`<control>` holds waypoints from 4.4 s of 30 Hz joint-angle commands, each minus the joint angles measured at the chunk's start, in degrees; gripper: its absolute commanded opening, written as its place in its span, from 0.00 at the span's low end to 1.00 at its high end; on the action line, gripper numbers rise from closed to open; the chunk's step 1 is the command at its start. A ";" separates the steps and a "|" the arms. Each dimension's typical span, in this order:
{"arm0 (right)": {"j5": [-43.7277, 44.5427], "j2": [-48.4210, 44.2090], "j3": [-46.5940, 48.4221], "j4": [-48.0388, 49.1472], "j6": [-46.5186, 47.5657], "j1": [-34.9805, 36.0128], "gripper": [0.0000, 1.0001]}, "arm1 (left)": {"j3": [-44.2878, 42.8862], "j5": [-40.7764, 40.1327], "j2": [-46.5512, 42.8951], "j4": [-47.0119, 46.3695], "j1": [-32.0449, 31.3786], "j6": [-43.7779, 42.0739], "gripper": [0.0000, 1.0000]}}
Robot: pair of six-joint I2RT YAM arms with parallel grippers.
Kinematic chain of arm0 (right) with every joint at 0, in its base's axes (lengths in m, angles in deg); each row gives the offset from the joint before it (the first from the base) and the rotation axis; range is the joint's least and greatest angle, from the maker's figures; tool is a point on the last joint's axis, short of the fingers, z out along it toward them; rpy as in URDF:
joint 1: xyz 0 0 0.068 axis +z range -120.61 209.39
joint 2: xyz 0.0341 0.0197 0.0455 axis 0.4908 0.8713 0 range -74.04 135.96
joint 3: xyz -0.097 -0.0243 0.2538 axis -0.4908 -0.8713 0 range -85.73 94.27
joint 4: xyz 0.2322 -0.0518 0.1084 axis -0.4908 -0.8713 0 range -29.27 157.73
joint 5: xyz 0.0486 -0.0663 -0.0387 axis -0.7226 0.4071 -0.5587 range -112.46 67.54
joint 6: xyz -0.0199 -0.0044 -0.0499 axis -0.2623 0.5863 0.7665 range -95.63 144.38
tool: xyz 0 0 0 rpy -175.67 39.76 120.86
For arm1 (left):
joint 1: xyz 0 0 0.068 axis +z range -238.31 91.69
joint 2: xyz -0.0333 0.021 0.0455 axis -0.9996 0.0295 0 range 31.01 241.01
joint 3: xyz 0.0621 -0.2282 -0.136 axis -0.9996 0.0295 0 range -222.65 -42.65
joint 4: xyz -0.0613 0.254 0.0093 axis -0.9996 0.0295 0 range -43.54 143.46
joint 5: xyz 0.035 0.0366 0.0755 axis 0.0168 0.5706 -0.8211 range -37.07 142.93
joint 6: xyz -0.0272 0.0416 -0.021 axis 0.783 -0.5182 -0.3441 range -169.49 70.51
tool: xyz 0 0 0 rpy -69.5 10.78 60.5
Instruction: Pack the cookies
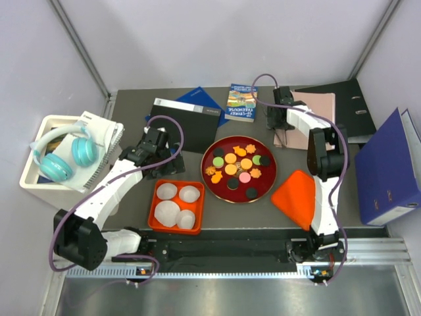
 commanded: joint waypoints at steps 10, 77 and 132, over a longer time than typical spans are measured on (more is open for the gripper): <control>1.86 -1.83 6.36 -2.17 -4.77 -0.72 0.36 | -0.31 -0.93 1.79 -1.05 -0.28 0.31 0.99; 9.76 -16.25 -18.76 -10.96 -6.79 -0.81 0.80 | 8.13 7.06 -3.22 -7.29 -0.72 2.15 0.99; -0.52 -10.27 -20.79 -13.94 -9.17 -5.03 0.66 | 7.86 6.89 -3.48 -6.76 -1.77 3.38 0.99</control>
